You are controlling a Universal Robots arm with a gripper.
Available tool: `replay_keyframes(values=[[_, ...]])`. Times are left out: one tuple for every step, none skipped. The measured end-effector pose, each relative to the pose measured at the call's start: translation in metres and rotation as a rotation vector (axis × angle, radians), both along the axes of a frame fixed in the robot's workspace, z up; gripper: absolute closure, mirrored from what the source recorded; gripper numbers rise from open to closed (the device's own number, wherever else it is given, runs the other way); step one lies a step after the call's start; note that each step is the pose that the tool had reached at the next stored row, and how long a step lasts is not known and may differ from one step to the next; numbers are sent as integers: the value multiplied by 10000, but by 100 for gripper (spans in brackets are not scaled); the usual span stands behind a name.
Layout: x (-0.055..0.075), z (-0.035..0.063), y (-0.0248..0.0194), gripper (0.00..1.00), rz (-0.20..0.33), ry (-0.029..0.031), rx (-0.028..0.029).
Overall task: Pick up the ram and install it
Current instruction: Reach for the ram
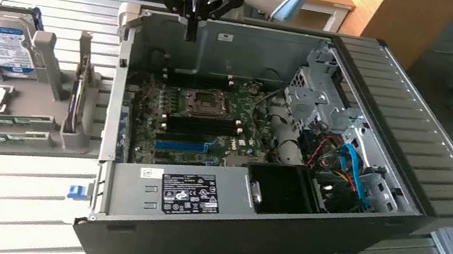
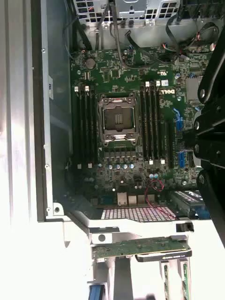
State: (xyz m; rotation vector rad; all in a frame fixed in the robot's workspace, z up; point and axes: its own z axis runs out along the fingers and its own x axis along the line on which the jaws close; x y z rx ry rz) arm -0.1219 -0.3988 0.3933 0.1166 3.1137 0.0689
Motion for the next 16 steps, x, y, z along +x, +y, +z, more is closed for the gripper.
replay_keyframes(values=[[0,0,0,90,0,0,-1],[0,0,0,90,0,0,0],[0,0,0,90,0,0,0],[0,0,0,90,0,0,-1],[0,0,0,90,0,0,0],[-2,0,0,90,0,0,-1],[-4,0,0,90,-1,0,-1],[-8,1,0,90,-2,0,-2],[-11,0,0,90,-1,0,-1],[-17,0,0,90,0,0,-1],[-25,0,0,90,0,0,0],[-33,0,0,90,0,0,0],[-42,0,0,90,0,0,0],[-51,0,0,90,0,0,-1],[-62,0,0,90,0,0,-1],[-73,0,0,90,0,0,0]])
